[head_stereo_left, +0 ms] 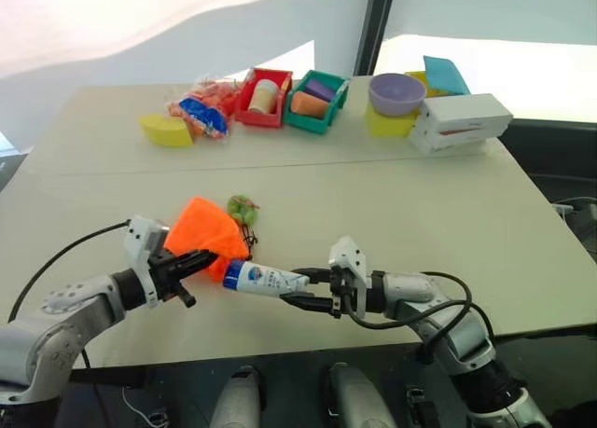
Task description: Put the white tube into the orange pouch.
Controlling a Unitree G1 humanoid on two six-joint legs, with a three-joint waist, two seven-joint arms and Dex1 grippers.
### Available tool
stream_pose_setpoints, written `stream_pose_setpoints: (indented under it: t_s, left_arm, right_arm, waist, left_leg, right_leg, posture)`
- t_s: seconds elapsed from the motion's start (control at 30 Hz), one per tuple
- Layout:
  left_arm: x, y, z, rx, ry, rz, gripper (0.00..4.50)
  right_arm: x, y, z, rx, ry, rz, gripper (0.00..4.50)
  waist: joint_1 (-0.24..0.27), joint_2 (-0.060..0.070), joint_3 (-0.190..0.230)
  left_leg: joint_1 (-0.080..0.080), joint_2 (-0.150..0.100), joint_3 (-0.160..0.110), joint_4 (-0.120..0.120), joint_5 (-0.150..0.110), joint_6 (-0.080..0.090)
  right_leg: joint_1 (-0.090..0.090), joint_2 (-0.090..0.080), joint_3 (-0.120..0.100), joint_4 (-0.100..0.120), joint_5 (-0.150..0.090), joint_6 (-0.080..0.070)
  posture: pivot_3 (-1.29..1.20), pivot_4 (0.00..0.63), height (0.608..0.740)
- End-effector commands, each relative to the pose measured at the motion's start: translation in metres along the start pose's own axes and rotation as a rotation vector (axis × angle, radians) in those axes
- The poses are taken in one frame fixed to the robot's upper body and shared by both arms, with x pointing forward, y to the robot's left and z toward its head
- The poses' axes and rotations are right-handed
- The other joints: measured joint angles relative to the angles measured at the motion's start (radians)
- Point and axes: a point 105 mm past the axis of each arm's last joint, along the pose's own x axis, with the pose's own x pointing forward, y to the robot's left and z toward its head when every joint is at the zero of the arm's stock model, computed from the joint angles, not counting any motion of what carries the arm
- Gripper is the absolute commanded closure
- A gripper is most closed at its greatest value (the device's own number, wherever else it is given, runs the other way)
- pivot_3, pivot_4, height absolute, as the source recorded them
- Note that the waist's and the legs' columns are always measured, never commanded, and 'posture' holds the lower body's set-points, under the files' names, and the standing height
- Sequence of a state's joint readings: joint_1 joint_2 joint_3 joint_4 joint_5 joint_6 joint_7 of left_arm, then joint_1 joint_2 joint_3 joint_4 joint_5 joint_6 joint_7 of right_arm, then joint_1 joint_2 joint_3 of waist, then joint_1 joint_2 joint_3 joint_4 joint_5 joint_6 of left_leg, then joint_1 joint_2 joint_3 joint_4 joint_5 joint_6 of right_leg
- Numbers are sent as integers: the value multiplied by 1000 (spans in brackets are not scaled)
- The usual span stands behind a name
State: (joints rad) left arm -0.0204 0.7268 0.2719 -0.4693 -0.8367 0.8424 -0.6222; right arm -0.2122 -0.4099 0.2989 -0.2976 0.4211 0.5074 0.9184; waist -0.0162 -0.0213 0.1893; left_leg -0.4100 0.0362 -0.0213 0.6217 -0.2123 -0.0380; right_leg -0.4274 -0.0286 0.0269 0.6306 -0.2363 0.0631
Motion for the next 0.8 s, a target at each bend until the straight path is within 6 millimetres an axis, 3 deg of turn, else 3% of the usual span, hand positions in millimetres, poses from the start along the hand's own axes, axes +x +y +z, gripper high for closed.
stream_pose_setpoints:
  t_s: [0.03, 0.33, 0.67, 0.8]
  left_arm:
    - [4, -10, 12, 87, 17, -35, 4500]
    - [4, -12, 14, 134, 72, -62, 4500]
    - [-6, -9, 4, 136, 124, -51, 4500]
    - [-9, -5, 3, 140, 127, -27, 4500]
  right_arm:
    - [2, 8, 20, -44, -68, 30, 2857]
    - [9, -1, 26, -19, -114, -16, 2857]
    - [23, -28, 26, -4, -157, -149, 2857]
    - [26, -27, 26, 0, -166, -153, 2857]
  waist:
    - [-2, 0, 0]
    - [-1, 0, 0]
    - [-3, 0, 0]
    - [-2, 0, 0]
  left_leg:
    - [0, 0, 0, 0, 0, 0]
    - [0, 0, 0, -1, 0, 0]
    - [0, 0, 0, -1, 0, 0]
    - [0, 0, 0, -1, 0, 0]
  right_leg:
    - [0, 0, 0, 0, 0, 0]
    - [0, 1, 0, 0, 0, 0]
    - [0, 1, 0, 0, 0, 0]
    - [0, 1, 0, 0, 0, 0]
  posture:
    - [0, 150, 740]
    - [0, 150, 740]
    - [0, 150, 740]
    - [0, 150, 740]
